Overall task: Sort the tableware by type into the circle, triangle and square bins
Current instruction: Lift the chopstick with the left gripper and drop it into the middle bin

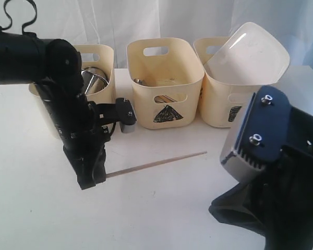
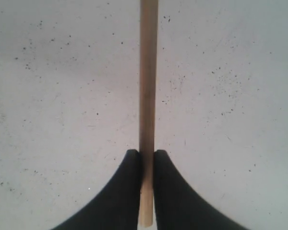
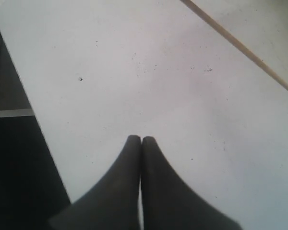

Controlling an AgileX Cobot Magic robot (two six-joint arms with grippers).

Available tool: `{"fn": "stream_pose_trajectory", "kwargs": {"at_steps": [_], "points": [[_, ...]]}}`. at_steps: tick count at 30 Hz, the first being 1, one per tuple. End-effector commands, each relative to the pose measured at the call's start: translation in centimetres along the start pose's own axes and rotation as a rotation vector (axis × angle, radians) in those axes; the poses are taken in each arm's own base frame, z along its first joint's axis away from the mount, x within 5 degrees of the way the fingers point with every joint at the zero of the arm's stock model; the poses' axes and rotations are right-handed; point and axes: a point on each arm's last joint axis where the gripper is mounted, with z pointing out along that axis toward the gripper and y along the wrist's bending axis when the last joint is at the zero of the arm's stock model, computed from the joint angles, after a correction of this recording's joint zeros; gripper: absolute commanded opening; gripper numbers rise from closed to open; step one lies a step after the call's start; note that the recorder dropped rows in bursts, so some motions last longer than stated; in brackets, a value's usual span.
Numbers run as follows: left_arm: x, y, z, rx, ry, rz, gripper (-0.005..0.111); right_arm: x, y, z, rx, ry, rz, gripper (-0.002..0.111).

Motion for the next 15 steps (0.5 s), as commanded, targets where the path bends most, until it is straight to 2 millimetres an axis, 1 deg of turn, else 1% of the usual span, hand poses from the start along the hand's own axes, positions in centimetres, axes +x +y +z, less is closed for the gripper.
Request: {"fn": "stream_pose_trajectory", "kwargs": {"at_steps": [1,4,7,9,14,15], "points": [[0.1,-0.9,-2.5,-0.050,-0.053,-0.006,0.000,0.4,0.4,-0.9,0.000,-0.017,0.011,0.000],[-0.3,-0.8,-3.9,-0.138,-0.139,-0.030,0.000,0.8,0.8,-1.7,-0.005,-0.023,0.002,0.000],[-1.1,-0.1,-5.0,-0.253,-0.252,-0.045,0.000,1.1,1.1,-2.3,-0.009,-0.030,-0.006,0.000],[-1.6,0.4,-5.4,-0.315,-0.319,-0.073,0.000,1.3,1.3,-2.7,-0.012,-0.032,-0.011,0.000],[-2.8,1.9,-5.7,-0.424,-0.444,-0.129,0.000,1.8,1.7,-3.7,-0.014,-0.051,-0.024,0.000],[-3.5,2.8,-5.9,-0.478,-0.507,-0.147,0.000,2.0,1.9,-4.1,-0.016,-0.053,-0.029,0.000]]}}
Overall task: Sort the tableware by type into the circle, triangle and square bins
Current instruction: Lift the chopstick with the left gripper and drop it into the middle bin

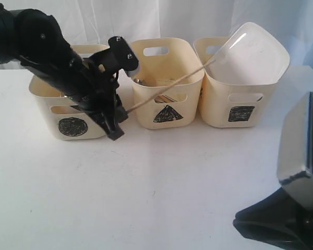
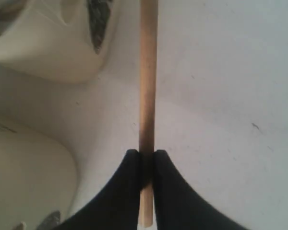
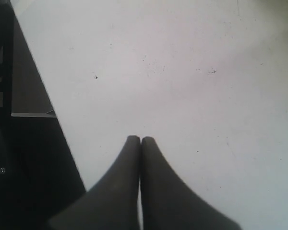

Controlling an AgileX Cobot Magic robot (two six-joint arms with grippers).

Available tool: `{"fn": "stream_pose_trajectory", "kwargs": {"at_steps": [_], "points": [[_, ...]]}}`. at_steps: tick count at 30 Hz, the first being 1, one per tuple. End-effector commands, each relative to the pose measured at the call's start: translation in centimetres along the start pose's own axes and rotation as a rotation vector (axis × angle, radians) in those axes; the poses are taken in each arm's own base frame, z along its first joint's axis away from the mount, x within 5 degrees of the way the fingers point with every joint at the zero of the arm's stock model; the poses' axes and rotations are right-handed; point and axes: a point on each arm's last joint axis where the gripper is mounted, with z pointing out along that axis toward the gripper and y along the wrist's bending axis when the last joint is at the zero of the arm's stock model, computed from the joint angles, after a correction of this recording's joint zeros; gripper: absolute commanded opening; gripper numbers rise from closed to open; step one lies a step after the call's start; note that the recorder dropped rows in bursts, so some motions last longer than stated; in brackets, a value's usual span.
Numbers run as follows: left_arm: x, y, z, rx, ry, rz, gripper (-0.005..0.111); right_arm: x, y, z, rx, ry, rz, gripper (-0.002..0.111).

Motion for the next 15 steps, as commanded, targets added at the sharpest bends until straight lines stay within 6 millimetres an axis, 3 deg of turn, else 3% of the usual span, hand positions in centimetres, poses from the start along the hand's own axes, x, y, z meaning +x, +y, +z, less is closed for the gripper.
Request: {"fn": "stream_pose_trajectory", "kwargs": {"at_steps": [1,5,9,12,15], "points": [[-2.0,1.8,0.7,-0.141,-0.167,-0.077,0.000,0.7,0.6,-1.0,-0.007,-0.006,-0.010,0.000],[-4.7,4.4,1.8,-0.291,-0.379,-0.180,0.000,1.6,0.8,-1.1,-0.006,0.013,-0.018,0.000],[-6.9,6.8,4.0,-0.396,-0.562,-0.275,0.000,3.7,0.6,0.7,-0.008,0.087,-0.003,0.000],[-7.4,7.8,5.6,-0.444,-0.686,-0.373,0.000,5.1,0.6,1.8,-0.020,0.135,0.013,0.000],[-7.4,8.2,7.8,-0.418,-0.693,-0.444,0.000,5.7,0.6,2.3,-0.019,0.141,0.023,0.000]]}}
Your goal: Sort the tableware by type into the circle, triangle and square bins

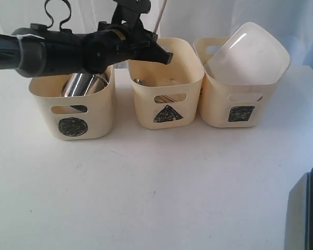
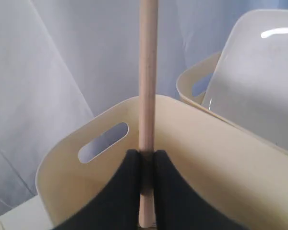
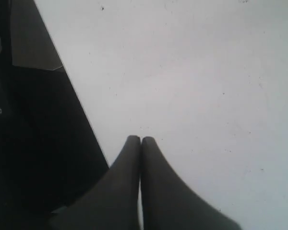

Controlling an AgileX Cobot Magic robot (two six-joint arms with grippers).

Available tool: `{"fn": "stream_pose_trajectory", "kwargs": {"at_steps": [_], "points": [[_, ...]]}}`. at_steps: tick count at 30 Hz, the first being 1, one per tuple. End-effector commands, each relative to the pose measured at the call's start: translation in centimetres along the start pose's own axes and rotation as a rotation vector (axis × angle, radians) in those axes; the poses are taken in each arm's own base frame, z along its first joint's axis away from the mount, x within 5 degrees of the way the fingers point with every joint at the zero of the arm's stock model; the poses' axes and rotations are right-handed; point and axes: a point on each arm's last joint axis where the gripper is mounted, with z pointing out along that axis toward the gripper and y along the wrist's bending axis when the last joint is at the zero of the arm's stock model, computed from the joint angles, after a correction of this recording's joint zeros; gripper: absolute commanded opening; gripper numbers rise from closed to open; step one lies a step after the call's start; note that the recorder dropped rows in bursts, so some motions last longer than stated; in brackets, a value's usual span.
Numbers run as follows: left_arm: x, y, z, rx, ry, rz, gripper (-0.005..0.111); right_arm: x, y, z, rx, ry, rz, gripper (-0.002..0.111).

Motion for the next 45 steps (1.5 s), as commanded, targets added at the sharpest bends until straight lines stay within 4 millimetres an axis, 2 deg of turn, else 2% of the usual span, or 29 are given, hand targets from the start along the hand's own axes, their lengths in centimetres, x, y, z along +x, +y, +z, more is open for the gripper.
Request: {"fn": "stream_pose_trajectory", "kwargs": {"at_steps": [1,4,6,8,12,14,15,20,23,25,29,30,34,39,45], "points": [[0.9,-0.1,1.7,-0.013,-0.020,-0.089,0.000,0.4,-0.1,0.5,0.010,-0.011,0.008,0.000],[1.3,-0.2,2.0,-0.011,-0.012,-0.128,0.000,0.3,-0.1,0.5,0.011,-0.013,0.008,0.000],[1.3,-0.2,2.1,-0.011,-0.011,-0.130,0.005,0.4,-0.1,0.5,0.014,-0.012,0.004,0.000],[1.4,-0.2,2.1,-0.009,-0.005,-0.133,0.016,0.4,-0.3,0.4,0.029,-0.004,-0.009,0.000],[1.9,-0.4,2.0,0.011,0.057,-0.178,0.049,0.5,-0.4,0.4,0.041,0.000,-0.018,0.000],[2.2,-0.5,2.0,0.022,0.095,-0.180,0.058,0.5,-0.4,0.4,0.041,0.000,-0.018,0.000],[2.4,-0.6,2.0,0.026,0.110,-0.180,0.058,0.5,-0.4,0.4,0.041,0.000,-0.018,0.000],[2.6,-0.7,1.9,0.035,0.146,-0.220,0.058,0.5,-0.4,0.4,0.042,0.001,-0.017,0.000],[2.1,-0.7,1.4,0.043,0.170,-0.257,0.053,0.5,-0.4,0.4,0.045,0.000,-0.019,0.000],[1.5,-0.7,0.8,0.057,0.204,-0.257,0.041,0.5,-0.4,0.4,0.046,0.001,-0.020,0.000],[0.0,-0.8,-1.4,0.105,0.314,-0.241,0.004,0.4,-0.4,0.4,0.050,-0.002,-0.005,0.000],[-0.5,-0.8,-2.2,0.124,0.349,-0.209,0.000,0.4,-0.5,0.4,0.056,-0.006,0.011,0.000],[-2.3,-0.6,-4.8,0.152,0.382,-0.158,0.000,-0.2,-0.8,0.4,0.089,-0.073,0.089,0.000],[-3.9,-0.5,-9.6,0.158,0.343,-0.142,0.000,-1.4,-1.4,0.1,0.141,-0.221,0.144,0.000],[-1.8,-0.3,-16.4,0.138,0.314,-0.122,0.000,-1.7,-1.5,0.1,0.153,-0.256,0.145,0.000]]}}
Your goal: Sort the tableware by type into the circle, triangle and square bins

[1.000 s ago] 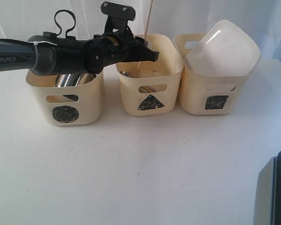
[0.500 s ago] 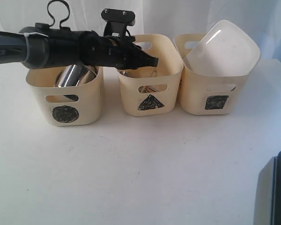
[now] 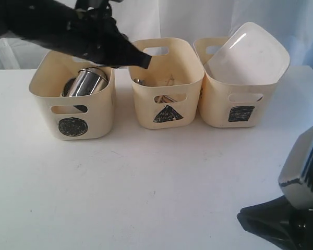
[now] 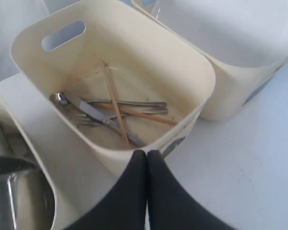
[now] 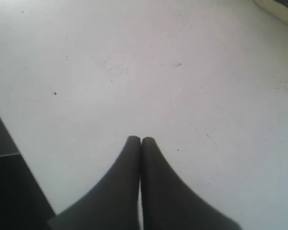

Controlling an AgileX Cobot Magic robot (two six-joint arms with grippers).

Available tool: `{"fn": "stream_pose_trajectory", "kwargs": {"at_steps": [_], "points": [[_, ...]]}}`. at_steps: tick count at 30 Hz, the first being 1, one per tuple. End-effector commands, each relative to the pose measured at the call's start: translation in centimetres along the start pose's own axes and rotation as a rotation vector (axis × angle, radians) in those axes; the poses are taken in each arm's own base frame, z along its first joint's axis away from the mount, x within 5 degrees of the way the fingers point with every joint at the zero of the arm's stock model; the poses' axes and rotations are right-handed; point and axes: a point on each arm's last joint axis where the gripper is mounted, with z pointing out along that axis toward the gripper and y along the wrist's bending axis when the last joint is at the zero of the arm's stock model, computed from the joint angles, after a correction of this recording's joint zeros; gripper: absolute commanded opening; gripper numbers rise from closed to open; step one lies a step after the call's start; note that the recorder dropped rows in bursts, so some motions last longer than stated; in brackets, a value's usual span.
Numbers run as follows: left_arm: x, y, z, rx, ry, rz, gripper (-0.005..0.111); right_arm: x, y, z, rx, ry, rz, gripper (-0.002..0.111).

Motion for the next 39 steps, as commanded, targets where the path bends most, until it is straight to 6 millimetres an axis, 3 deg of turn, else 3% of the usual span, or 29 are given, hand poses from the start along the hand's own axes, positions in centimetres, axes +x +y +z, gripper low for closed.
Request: {"fn": "stream_pose_trajectory", "kwargs": {"at_steps": [1,10,14,18,24,36,39], "points": [[3.5,-0.5,-4.5,-0.010,-0.030,0.008,0.000,0.0,0.0,-0.1,0.004,-0.017,0.008,0.000],[13.1,-1.2,-13.9,-0.026,-0.116,-0.049,0.000,-1.0,-0.2,-0.2,0.030,-0.114,0.018,0.000],[16.0,-1.4,-17.0,-0.024,-0.194,-0.055,0.000,-1.9,-0.5,-0.7,0.065,-0.176,-0.015,0.000],[18.1,-1.7,-18.8,-0.012,-0.212,-0.053,0.000,-2.5,-0.7,-0.8,0.083,-0.238,-0.018,0.000],[18.5,-1.8,-19.9,-0.008,-0.255,-0.045,0.000,-2.3,-0.6,-0.7,0.080,-0.217,-0.020,0.000],[18.5,-1.8,-19.9,-0.008,-0.255,-0.045,0.000,-2.3,-0.6,-0.7,0.081,-0.217,-0.022,0.000],[18.6,-1.9,-19.9,-0.008,-0.253,-0.045,0.000,-1.8,-1.6,-2.7,0.183,-0.291,0.011,0.000]]}}
